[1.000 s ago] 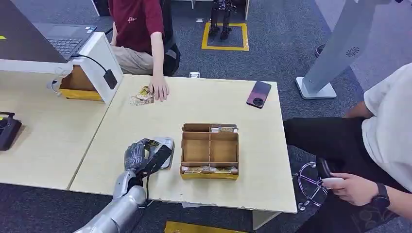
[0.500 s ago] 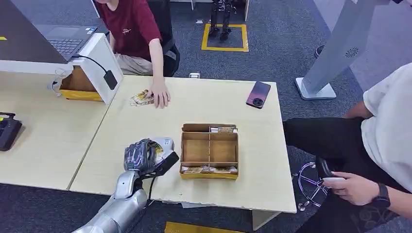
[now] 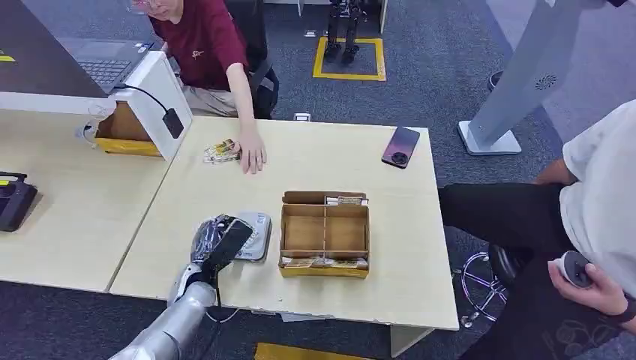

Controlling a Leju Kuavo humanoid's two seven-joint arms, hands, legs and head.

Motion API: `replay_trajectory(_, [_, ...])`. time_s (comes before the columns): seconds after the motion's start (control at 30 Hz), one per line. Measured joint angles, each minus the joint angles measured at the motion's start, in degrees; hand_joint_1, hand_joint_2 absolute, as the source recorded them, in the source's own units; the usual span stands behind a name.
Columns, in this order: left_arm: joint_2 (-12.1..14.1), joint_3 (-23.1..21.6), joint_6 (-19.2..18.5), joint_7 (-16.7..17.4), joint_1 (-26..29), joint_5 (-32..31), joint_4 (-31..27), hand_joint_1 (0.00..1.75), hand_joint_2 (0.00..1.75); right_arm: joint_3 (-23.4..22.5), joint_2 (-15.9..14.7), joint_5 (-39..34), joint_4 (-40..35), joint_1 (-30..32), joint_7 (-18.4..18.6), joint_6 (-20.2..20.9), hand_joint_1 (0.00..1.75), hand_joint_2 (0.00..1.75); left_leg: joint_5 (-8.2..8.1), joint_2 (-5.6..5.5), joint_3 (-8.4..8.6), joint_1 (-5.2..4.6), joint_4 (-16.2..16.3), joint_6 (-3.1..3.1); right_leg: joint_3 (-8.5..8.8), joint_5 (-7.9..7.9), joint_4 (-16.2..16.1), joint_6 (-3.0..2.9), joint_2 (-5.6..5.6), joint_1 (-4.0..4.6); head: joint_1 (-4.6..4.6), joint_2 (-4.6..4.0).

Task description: Pass the card to the sensor for recognition and then transmit it.

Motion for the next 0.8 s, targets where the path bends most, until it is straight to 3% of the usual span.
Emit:
replay_trajectory(0.07, [-0.8, 1.5, -12.3, -4.7, 3.2, 17.8, -5.5, 1.75, 1.75, 0.0, 0.0, 0.1, 0.0, 0.1, -0.4, 0.0, 0.00, 1.75, 0.02, 0.03, -0.06, -0.01, 0.0, 0.02, -0.04, 0.00, 0.0, 0.00, 0.02, 0.00, -0.04, 0.00])
replay_trajectory(0.1, [-1.2, 2.2, -16.4, -4.7, 5.1, 25.5, -9.3, 1.75, 1.75, -0.1, 0.0, 0.1, 0.0, 0.1, -0.5, 0.1, 0.00, 1.75, 0.02, 0.05, -0.12, 0.00, 0.0, 0.02, -0.10, 0.01, 0.0, 0.01, 0.05, 0.01, 0.02, 0.00])
replay_trajectory(0.17, [-1.7, 2.7, -20.9, -3.5, 8.4, 37.4, -15.6, 1.75, 1.75, -0.2, 0.0, 0.2, 0.0, 0.2, -0.6, 0.1, 0.00, 1.75, 0.02, 0.06, -0.27, -0.01, 0.0, 0.02, -0.27, 0.02, 0.0, 0.01, 0.10, 0.00, 0.04, 0.00])
replay_trajectory(0.27, [-1.9, 4.1, -24.2, -1.7, 10.6, 48.2, -23.3, 1.75, 1.75, -0.2, 0.0, 0.3, 0.0, 0.2, -0.7, 0.1, 0.00, 1.75, 0.01, 0.05, -0.36, -0.01, 0.0, 0.03, -0.36, 0.02, 0.0, 0.02, 0.09, -0.01, 0.00, 0.00])
replay_trajectory(0.37, [-2.1, 6.0, -24.3, -1.7, 11.5, 53.6, -27.7, 1.75, 1.75, -0.2, 0.0, 0.6, 0.0, 0.1, -0.7, 0.1, 0.00, 1.75, 0.02, 0.02, -0.41, 0.01, 0.0, 0.03, -0.41, 0.01, 0.0, 0.00, 0.06, 0.00, 0.02, 0.00])
replay_trajectory(0.47, [-2.8, 7.5, -20.2, -1.9, 11.6, 55.3, -30.1, 1.75, 1.75, -0.2, 0.0, 1.0, 0.0, 0.0, -0.4, 0.0, 0.00, 1.75, 0.01, 0.02, -0.44, 0.02, 0.0, 0.02, -0.45, 0.00, 0.0, -0.01, 0.06, 0.00, 0.02, 0.00])
replay_trajectory(0.7, [-3.1, 9.1, -16.6, -4.0, 11.0, 55.4, -30.8, 1.75, 1.75, -0.2, 0.0, 1.2, 0.0, -0.1, -0.2, 0.0, 0.00, 1.75, 0.02, 0.03, -0.49, 0.02, 0.0, 0.02, -0.48, -0.01, 0.0, -0.02, 0.06, 0.00, 0.02, 0.00])
replay_trajectory(0.8, [-3.2, 9.2, -11.9, -7.8, 10.7, 51.6, -30.8, 1.75, 1.75, -0.2, 0.0, 1.3, 0.0, -0.1, 0.0, -0.1, 0.00, 1.75, 0.02, 0.03, -0.49, 0.01, 0.0, 0.02, -0.49, -0.01, 0.0, -0.02, 0.06, 0.00, 0.02, 0.00])
